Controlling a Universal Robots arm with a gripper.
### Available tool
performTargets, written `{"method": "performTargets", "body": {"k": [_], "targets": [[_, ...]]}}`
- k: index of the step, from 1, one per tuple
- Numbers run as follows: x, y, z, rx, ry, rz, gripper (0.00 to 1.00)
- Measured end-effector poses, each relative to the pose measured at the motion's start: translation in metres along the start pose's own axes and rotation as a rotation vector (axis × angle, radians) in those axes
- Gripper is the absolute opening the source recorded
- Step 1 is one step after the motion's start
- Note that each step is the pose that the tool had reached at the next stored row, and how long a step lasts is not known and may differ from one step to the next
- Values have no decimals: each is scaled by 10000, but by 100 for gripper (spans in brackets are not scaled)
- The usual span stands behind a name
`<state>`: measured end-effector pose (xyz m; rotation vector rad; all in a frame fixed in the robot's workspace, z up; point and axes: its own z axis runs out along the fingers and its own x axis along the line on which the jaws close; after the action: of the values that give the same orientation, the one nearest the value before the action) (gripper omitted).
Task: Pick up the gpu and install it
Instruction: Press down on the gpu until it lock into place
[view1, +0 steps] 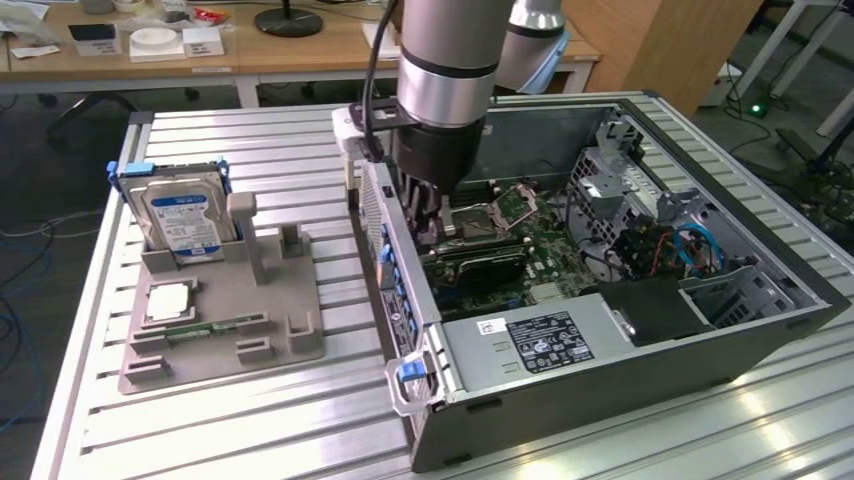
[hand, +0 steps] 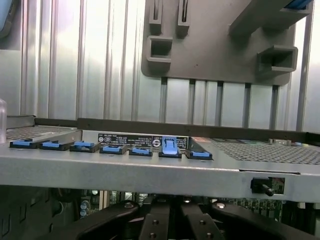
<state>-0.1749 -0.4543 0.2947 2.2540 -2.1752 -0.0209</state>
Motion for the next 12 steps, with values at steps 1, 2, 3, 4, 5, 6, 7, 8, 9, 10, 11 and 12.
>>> {"method": "performTargets", "body": {"k": [1,2,3,4,5,6,7,8,9,10,11,12], "targets": [[0,-22,0,3,-1,-2,11],[0,-43,1,5,-4,-1,11],[1,-66,0,6,-4,-2,11],[2,-93,0,5,-4,-4,11],[3,-121,-1,5,-4,-5,11],[4,-148,-1,6,-4,-6,11],[5,-175,-1,5,-4,-9,11],[6,-199,-2,5,-3,-10,11],[7,-222,-1,5,-3,-11,11],[8,-247,0,5,-3,-12,11],[9,-278,0,5,-3,-13,11],[10,-307,1,4,-2,-15,11]]}}
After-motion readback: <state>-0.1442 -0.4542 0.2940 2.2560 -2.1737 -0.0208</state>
